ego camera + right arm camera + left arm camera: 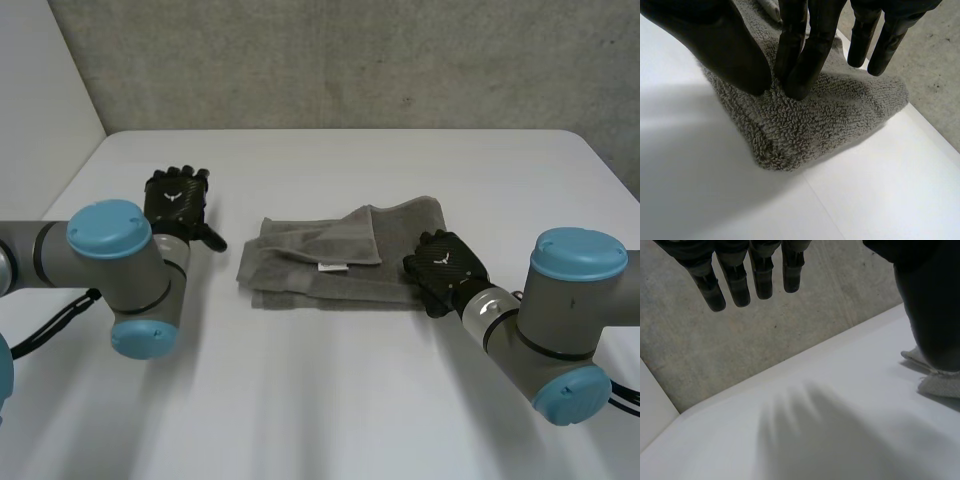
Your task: Fold the towel.
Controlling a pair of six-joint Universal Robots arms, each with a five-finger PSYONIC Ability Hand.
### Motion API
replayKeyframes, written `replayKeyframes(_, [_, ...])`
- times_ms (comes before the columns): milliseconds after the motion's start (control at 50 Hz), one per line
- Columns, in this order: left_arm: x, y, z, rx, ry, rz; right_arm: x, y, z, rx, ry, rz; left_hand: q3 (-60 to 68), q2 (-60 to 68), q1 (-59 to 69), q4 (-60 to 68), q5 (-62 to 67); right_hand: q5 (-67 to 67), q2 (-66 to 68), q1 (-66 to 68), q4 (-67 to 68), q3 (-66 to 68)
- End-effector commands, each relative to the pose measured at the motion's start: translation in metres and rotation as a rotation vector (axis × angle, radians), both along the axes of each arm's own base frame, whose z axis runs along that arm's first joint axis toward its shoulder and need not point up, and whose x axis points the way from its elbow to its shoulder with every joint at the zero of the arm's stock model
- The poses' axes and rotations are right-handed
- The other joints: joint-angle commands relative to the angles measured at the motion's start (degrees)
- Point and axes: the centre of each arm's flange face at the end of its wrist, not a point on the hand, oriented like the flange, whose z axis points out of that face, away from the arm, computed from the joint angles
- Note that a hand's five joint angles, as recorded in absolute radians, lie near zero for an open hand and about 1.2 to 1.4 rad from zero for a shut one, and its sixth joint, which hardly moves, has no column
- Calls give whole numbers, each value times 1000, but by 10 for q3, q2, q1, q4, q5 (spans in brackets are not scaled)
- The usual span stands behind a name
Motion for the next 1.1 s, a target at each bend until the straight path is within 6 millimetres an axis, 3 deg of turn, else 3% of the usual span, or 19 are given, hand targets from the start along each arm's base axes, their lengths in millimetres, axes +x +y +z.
replayKeyframes(20, [-7, 8, -4, 15, -6, -24, -1, 1, 0, 4, 2, 0, -28, 4, -24, -32, 4, 39, 36, 69, -38, -23])
replayKeyframes(100, [-17, 16, 3, 7, 9, -56, -1, 1, 2, 0, 0, 2, -28, 2, -26, -32, 2, 39, 36, 69, -38, -23])
replayKeyframes(200, [-47, 45, 28, -21, 52, -152, -1, 1, 3, -3, -1, 2, -28, -1, -29, -32, -1, 39, 36, 69, -38, -23])
replayKeyframes(260, [-52, 52, 29, -9, 62, -173, -1, 1, 3, -2, 0, 2, -28, -1, -29, -32, -1, 39, 36, 69, -38, -23])
replayKeyframes(300, [-67, 68, 28, 27, 75, -243, -1, 2, 2, 1, 1, 3, -28, -1, -29, -32, -1, 39, 36, 69, -38, -23])
replayKeyframes(400, [-81, 77, 21, 66, 67, -327, 0, 3, 2, 1, 1, 3, -28, 0, -28, -32, 1, 39, 36, 69, -38, -23])
replayKeyframes(660, [-93, 59, -4, 65, 42, -344, -1, 3, 1, 5, 2, 2, -28, 5, -23, -32, 6, 39, 36, 69, -38, -23])
replayKeyframes(800, [-97, 51, -17, 3, -53, -348, -2, 2, 1, 4, 1, 2, -28, 5, -23, -32, 6, 39, 36, 69, -38, -23])
replayKeyframes(1000, [-99, 29, -17, -143, -92, -304, -1, 1, 0, 5, 3, 4, -28, 31, 2, -32, 31, 39, 36, 69, -38, -23])
replayKeyframes(1100, [-76, 2, -5, -172, -85, -191, -1, 1, 0, 3, 2, 2, -28, 34, 6, -32, 34, 39, 36, 69, -38, -23])
